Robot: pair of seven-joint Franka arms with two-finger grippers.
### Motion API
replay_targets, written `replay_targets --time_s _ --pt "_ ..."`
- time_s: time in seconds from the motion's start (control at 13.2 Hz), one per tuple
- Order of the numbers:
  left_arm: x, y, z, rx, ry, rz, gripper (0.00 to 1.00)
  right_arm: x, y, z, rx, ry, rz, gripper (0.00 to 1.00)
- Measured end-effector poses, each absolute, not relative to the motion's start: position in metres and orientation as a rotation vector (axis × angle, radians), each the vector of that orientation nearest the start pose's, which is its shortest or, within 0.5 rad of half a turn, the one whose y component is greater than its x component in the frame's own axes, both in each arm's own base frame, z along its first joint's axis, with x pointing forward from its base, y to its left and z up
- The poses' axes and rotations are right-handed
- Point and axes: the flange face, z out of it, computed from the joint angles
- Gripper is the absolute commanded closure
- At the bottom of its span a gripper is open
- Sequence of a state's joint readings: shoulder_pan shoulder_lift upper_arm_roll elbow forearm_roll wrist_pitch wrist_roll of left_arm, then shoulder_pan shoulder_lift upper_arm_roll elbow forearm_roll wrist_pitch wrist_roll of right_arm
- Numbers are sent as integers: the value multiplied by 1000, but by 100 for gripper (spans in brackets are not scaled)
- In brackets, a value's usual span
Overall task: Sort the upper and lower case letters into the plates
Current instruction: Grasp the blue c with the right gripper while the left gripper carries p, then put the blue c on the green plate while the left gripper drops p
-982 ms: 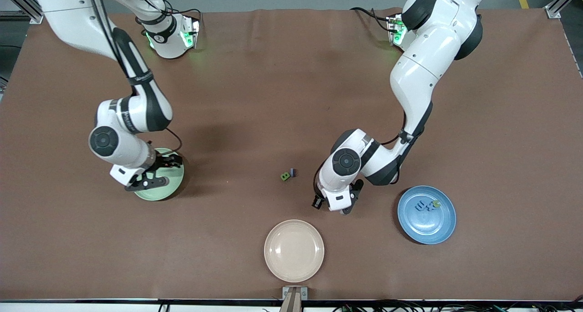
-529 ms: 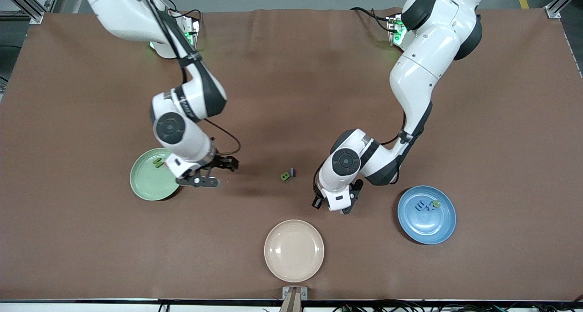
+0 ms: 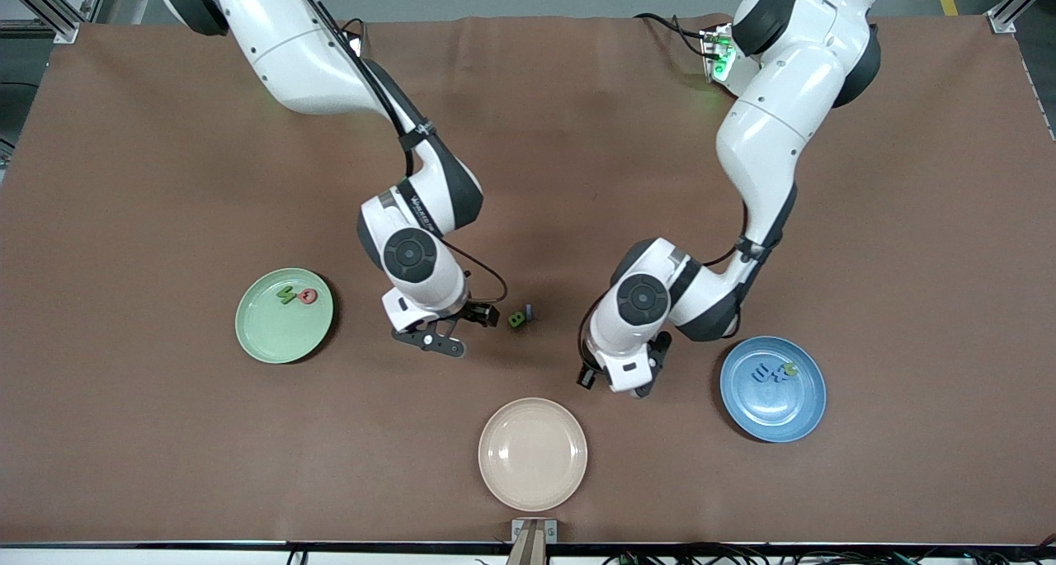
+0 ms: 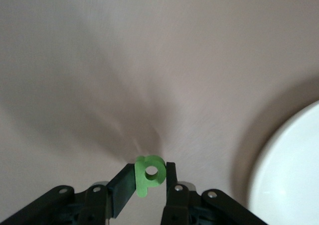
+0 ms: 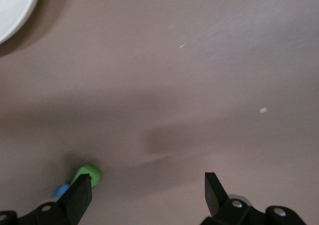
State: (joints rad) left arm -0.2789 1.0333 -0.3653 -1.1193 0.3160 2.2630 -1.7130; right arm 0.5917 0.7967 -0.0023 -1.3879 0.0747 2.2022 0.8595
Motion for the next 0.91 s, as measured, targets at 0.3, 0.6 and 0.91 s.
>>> replay_targets --time_s 0.3,0.6,0.91 --pt "716 -319 260 -2881 -1617 -55 100 581 475 224 -3047 508 6 26" --pt "733 -216 261 -2919 -1376 165 100 566 502 223 -3077 438 -110 41" --pt "735 -146 245 -2998 -1088 248 99 565 509 208 -3058 392 -183 45"
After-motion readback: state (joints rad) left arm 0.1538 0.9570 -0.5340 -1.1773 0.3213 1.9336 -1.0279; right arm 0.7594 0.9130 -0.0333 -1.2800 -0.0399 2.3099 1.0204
